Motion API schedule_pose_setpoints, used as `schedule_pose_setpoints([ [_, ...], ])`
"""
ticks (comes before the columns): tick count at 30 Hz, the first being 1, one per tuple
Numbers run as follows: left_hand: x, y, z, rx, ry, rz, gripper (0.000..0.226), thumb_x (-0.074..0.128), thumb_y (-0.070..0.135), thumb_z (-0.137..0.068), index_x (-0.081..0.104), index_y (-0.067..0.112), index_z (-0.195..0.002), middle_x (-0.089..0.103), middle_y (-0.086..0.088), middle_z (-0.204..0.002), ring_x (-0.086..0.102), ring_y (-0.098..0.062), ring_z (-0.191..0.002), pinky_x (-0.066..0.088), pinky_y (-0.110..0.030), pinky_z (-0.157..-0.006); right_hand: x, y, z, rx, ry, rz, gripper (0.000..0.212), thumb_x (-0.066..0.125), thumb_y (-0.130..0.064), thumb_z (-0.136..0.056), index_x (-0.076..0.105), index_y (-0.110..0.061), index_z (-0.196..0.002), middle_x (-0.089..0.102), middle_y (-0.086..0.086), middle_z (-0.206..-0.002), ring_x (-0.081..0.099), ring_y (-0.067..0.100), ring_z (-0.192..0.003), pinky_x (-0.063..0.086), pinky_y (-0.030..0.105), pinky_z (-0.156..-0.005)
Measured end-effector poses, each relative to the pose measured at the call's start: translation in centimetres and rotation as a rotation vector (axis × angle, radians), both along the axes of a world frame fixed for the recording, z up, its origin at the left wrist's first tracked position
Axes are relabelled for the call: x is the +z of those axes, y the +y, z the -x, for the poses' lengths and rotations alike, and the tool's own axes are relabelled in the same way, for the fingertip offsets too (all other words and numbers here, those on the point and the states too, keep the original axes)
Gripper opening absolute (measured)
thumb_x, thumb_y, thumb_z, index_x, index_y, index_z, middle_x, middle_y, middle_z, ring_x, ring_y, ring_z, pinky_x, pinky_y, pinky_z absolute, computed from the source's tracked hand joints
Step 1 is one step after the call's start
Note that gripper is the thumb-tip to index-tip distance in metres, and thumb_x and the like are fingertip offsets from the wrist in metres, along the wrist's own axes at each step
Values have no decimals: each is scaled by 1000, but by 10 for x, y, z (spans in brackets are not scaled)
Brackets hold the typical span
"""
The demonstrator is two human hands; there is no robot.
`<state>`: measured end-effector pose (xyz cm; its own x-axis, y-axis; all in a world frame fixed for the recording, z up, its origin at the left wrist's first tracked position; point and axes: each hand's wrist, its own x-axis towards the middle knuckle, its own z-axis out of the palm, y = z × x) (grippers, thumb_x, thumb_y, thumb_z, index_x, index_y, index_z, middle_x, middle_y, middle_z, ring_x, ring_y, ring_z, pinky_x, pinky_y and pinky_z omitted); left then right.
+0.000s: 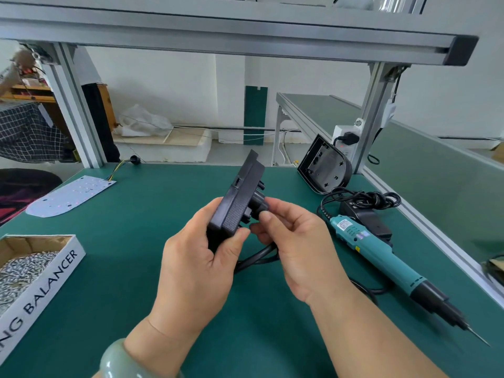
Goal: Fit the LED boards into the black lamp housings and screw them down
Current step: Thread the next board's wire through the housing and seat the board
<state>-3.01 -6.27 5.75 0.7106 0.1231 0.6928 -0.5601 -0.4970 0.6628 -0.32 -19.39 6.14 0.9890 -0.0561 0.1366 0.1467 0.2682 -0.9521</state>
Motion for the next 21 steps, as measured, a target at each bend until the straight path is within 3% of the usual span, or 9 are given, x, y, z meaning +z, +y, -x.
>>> schedule_pose_setpoints([
  [3,3,0,0,-34,38,27,35,62,26,-79,51,48,-104,63,36,-83,58,12,-76,37,3,-66,1,2,0,51,2,-198,29,56,4,-91,76,-16,-85,75,2,-81,68,8,-69,52,15,-63],
  [5,2,0,-1,-51,80,57,28,61,30,-78,56,40,-104,64,35,-85,58,11,-74,37,3,-63,2,3,0,86,3,-349,30,56,4,-88,78,-15,-84,75,4,-85,70,9,-71,53,15,-63],
  [8,4,0,-1,-45,90,57,30,61,30,-77,58,33,-106,63,31,-89,58,10,-74,37,3,-62,5,3,1,124,-22,-411,21,63,-4,-76,79,-15,-86,75,5,-88,70,10,-73,53,15,-63],
  [12,8,3,1,-46,91,-9,36,62,29,-77,55,42,-111,65,32,-88,58,13,-79,36,4,-67,4,0,1,63,-100,-212,35,60,2,-87,80,-27,-82,76,0,-86,71,8,-74,53,15,-66],
  [16,8,2,1,-42,78,-74,48,69,39,-83,62,13,-123,70,13,-89,59,5,-85,36,4,-71,3,0,2,-65,-191,-28,26,59,1,-91,71,-17,-106,76,-4,-88,72,10,-78,53,15,-68],
  [18,9,-1,3,-39,60,-73,49,66,38,-83,62,11,-123,68,15,-90,58,8,-86,35,5,-71,3,-1,3,-102,-237,12,27,60,0,-91,69,-14,-112,76,-6,-91,72,10,-81,53,15,-69],
  [21,10,-1,6,-20,44,-47,40,68,32,-83,64,15,-119,65,23,-83,57,10,-81,35,6,-67,5,0,7,-97,-298,70,33,62,1,-90,69,-26,-106,75,-13,-90,72,6,-81,54,15,-72],
])
